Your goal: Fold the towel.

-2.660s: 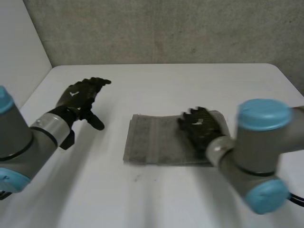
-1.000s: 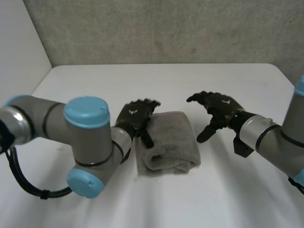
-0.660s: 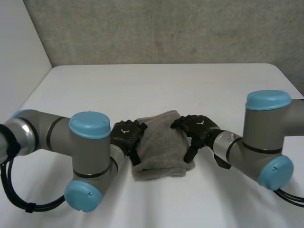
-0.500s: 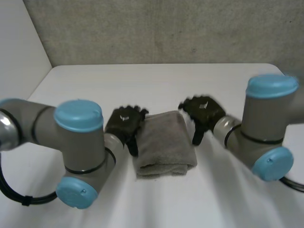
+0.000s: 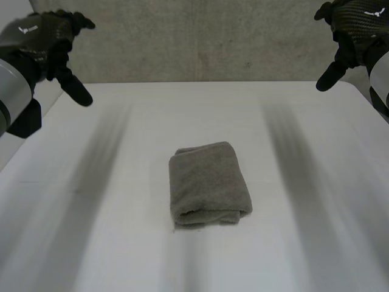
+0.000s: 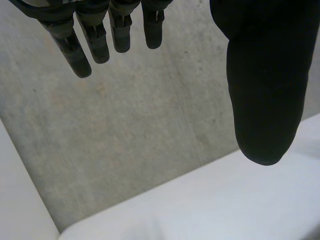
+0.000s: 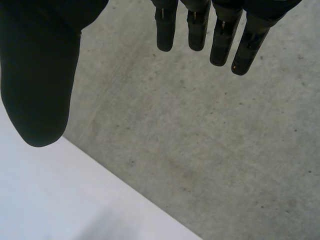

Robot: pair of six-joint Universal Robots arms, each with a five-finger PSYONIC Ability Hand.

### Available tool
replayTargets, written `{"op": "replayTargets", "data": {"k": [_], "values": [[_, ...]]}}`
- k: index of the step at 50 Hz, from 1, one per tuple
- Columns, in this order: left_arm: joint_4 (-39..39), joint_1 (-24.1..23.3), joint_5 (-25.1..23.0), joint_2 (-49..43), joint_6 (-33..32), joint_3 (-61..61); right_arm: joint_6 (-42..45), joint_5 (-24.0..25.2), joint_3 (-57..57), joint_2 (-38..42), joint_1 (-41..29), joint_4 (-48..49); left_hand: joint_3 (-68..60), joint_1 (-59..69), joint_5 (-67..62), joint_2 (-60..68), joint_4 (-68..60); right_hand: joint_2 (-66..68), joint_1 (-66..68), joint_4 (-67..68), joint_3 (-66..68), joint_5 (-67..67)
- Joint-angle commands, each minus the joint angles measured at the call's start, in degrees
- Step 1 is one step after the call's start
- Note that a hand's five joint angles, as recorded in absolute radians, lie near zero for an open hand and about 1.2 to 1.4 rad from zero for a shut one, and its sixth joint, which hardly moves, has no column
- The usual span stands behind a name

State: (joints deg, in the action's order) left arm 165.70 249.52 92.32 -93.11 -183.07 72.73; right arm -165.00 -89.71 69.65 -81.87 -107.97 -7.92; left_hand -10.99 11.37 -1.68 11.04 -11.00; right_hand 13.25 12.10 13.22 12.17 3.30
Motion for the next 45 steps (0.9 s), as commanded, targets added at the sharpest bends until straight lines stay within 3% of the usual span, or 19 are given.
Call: {"op": "replayTargets", "data": {"k": [1,45], "values": [[2.1,-0.7,-0.8,0.2,0.8,3.3,0.0,0.3,0.4,0.4,0.2,-0.6,0.4,-0.8,1.1,-0.5,0.5,-3.3,-2.1,-3.2,-2.2,-3.3],[14.7,-1.4,-1.1,1.1,0.2,9.0,0.0,2.4,2.7,0.1,-0.5,-0.5,0.9,-1.3,1.6,-1.0,1.0,-3.3,-2.1,-3.2,-2.2,-3.3]]}}
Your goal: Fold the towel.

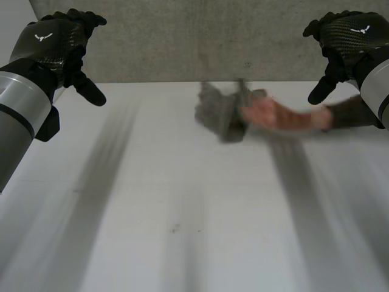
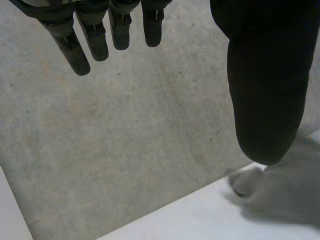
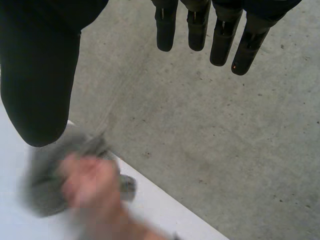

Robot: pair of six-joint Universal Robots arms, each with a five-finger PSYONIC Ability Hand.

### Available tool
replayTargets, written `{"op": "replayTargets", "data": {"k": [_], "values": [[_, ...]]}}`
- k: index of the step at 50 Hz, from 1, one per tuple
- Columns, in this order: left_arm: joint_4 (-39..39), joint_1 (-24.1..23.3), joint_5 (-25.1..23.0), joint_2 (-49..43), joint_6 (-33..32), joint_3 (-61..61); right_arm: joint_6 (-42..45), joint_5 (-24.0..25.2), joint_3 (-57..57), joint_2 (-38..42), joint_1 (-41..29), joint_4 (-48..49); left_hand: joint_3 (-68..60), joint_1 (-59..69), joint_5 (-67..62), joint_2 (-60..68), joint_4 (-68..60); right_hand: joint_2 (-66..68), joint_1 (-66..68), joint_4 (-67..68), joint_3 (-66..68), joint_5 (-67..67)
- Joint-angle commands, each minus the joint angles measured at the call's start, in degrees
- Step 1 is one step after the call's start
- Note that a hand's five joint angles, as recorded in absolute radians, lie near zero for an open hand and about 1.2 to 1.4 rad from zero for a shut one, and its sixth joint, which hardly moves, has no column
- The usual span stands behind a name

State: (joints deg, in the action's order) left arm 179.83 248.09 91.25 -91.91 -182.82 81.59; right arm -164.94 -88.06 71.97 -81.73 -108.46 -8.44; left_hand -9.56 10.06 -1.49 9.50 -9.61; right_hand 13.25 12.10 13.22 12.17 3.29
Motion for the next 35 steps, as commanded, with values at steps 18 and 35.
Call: {"op": "replayTargets", "data": {"k": [18,35], "values": [[0.8,0.0,0.0,-0.7,-0.2,0.5,0.1,0.9,0.7,0.5,0.0,0.1,-0.5,0.0,1.4,0.5,-0.4,-3.3,-2.1,-3.2,-2.2,-3.3],[0.9,0.1,0.0,-1.5,-0.2,0.2,0.6,0.9,1.2,0.4,-0.1,0.8,-1.0,0.5,0.9,1.0,-0.9,-3.3,-2.1,-3.2,-2.2,-3.3]]}}
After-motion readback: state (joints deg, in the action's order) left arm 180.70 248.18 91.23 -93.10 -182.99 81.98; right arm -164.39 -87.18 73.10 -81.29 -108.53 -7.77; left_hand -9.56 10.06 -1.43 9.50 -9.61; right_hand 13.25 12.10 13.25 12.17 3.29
